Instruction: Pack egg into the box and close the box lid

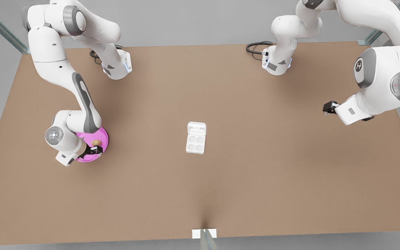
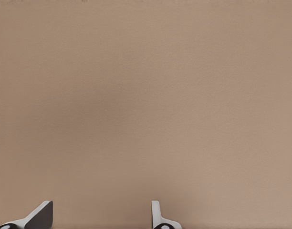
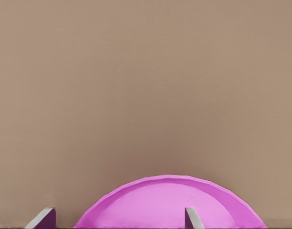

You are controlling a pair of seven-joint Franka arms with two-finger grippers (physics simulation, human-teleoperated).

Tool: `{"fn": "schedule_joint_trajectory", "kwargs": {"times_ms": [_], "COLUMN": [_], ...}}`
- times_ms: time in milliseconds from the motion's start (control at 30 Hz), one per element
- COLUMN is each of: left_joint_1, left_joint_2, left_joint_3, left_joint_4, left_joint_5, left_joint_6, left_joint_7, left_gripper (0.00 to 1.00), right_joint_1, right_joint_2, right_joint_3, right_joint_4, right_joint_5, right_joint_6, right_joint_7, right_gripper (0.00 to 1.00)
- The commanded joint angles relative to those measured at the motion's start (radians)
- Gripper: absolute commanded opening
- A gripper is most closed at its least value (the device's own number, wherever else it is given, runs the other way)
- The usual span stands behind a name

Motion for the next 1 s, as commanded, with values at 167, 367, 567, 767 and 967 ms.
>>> {"fn": "schedule_joint_trajectory", "kwargs": {"times_ms": [167, 367, 567, 767, 967], "left_joint_1": [0.0, 0.0, 0.0, 0.0, 0.0], "left_joint_2": [0.006, 0.008, 0.009, 0.014, 0.015], "left_joint_3": [0.0, 0.0, 0.0, 0.0, 0.0], "left_joint_4": [0.0, 0.0, 0.0, 0.0, 0.0], "left_joint_5": [0.0, 0.0, 0.0, 0.0, 0.002], "left_joint_6": [0.004, 0.004, 0.007, 0.008, 0.008], "left_joint_7": [0.01, 0.01, 0.01, 0.01, 0.01], "left_gripper": [1.0, 1.0, 1.0, 1.0, 1.0], "right_joint_1": [-0.009, -0.032, -0.043, -0.057, -0.064], "right_joint_2": [-0.251, -0.231, -0.093, -0.041, -0.03], "right_joint_3": [0.0, 0.0, -0.002, -0.002, -0.002], "right_joint_4": [-0.267, -0.334, -0.328, -0.32, -0.317], "right_joint_5": [0.003, 0.003, 0.002, 0.002, 0.0], "right_joint_6": [0.096, 0.272, 0.404, 0.439, 0.439], "right_joint_7": [-0.1, -0.096, -0.094, -0.094, -0.096], "right_gripper": [1.0, 1.0, 1.0, 1.0, 1.0]}}
